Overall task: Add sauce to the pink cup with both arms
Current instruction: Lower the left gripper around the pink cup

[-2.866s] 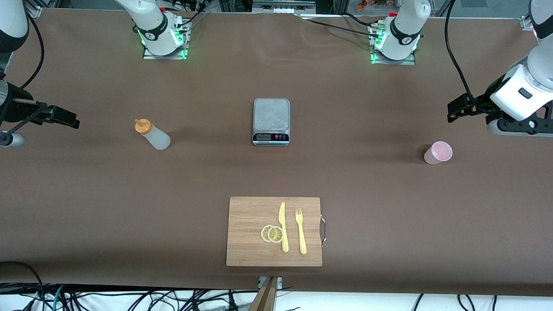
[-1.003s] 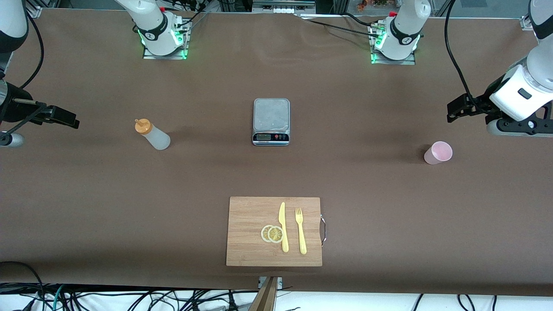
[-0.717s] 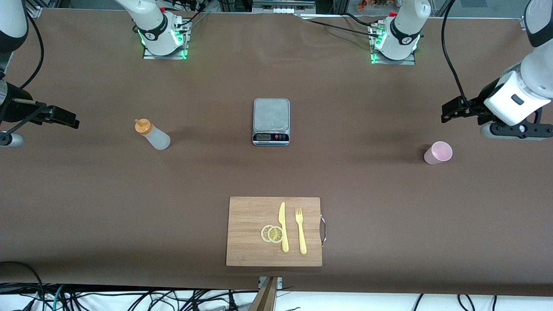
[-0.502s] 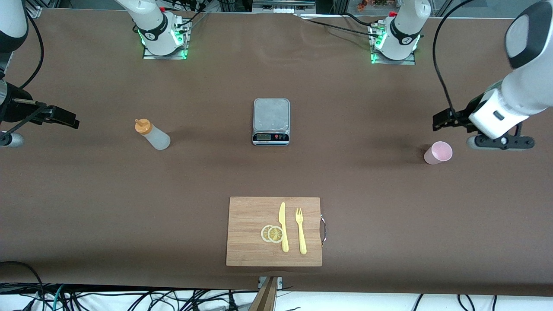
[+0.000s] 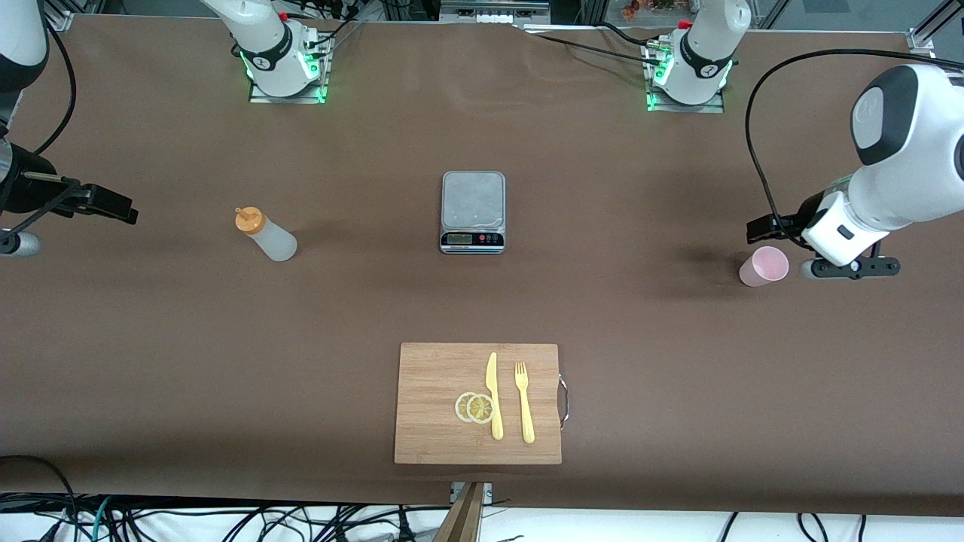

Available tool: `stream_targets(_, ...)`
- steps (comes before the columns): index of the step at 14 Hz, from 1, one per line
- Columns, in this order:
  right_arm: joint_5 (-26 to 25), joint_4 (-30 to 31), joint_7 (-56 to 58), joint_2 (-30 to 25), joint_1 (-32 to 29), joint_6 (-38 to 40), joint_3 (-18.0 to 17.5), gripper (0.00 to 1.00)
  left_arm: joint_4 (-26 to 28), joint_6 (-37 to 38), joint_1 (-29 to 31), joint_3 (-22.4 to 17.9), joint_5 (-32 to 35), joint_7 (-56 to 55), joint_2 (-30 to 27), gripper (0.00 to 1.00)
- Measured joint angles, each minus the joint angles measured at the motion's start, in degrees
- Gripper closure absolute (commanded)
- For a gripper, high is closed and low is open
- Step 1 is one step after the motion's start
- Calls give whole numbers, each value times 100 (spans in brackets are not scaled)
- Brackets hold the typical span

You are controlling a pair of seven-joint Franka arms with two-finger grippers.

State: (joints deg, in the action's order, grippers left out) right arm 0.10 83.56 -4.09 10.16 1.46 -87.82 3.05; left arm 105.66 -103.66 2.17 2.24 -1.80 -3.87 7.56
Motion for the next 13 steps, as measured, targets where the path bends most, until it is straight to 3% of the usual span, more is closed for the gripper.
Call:
stream_targets(4,0,0,0,0,-1,0,0,0,194,-361,421,-11,337,215,227,0)
stream_targets(8,1,-1,0,1,-1,0,0,0,373,-1053,793,-21,565,772,728,0)
stream_targets(13,2,-3,0,2,-1,0,0,0,484,-1381,1101,-27,786,1281,1343,0)
